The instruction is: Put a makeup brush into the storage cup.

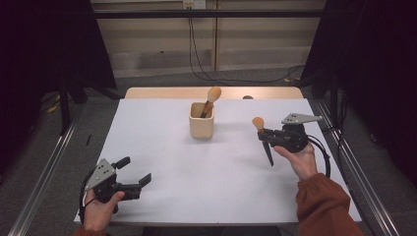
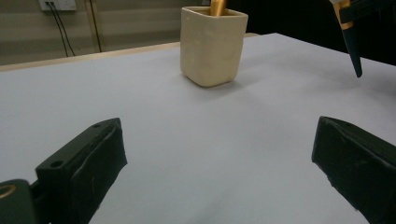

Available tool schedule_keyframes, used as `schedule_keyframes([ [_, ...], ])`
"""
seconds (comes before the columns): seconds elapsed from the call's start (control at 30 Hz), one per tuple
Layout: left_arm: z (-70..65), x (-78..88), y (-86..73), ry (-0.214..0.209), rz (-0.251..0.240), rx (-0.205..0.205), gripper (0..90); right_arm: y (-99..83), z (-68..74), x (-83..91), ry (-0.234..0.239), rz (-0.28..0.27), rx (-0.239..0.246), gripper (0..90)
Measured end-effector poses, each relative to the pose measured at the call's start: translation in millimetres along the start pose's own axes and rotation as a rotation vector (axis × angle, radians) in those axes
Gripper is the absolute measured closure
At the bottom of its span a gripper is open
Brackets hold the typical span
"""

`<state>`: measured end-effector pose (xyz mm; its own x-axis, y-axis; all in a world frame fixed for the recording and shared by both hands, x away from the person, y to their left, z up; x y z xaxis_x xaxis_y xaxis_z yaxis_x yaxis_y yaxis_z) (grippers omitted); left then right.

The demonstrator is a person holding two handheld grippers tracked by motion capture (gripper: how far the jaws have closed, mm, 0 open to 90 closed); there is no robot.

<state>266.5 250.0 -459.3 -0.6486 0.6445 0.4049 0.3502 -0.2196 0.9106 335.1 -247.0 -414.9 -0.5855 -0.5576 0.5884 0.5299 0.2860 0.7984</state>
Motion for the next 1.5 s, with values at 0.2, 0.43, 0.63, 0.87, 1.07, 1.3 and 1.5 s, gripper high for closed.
schedule_keyframes([
  [0.2, -0.2, 0.3, 0.4, 0.002, -0.003, -0.002, 2.6, -2.6, 1.0, 2.2, 0.020, -0.065, -0.020, 74.9],
  [0.43, -0.1, 0.4, 0.5, 0.001, -0.002, -0.002, 2.6, -5.5, 1.7, 2.9, 0.044, -0.138, -0.032, 74.9],
  [0.63, -1.4, 0.8, 1.2, -0.001, -0.009, 0.002, 2.6, -9.4, 0.8, 3.9, 0.048, -0.179, -0.032, 74.8],
  [0.87, -2.8, 1.1, 2.0, -0.007, -0.014, 0.004, 2.6, -15.0, 1.1, 3.8, 0.059, -0.222, -0.035, 74.9],
  [1.07, -6.5, 0.4, 4.5, -0.014, -0.025, 0.006, 2.6, -15.3, 1.5, 3.9, 0.075, -0.258, -0.039, 74.9],
  [1.3, -11.4, -4.3, 8.0, -0.038, -0.035, -0.001, 2.6, -13.6, 4.5, 2.5, 0.092, -0.272, -0.027, 74.8],
  [1.5, -15.1, -8.9, 11.7, -0.053, -0.042, -0.004, 2.6, -12.3, 7.8, -0.1, 0.111, -0.276, -0.019, 74.9],
])
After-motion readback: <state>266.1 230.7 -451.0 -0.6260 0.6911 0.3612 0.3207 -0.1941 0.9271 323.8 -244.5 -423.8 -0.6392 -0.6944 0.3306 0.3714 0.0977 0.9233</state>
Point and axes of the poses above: each handheld gripper's, and its own axes: x roughly backward along the jaws, y roughly out of its top, z roughly to its left, the point moved 2 cm from there along -x, roughly forward along the jaws, and after that the axes turned 6 degrees about z, right-handed, at the moved point
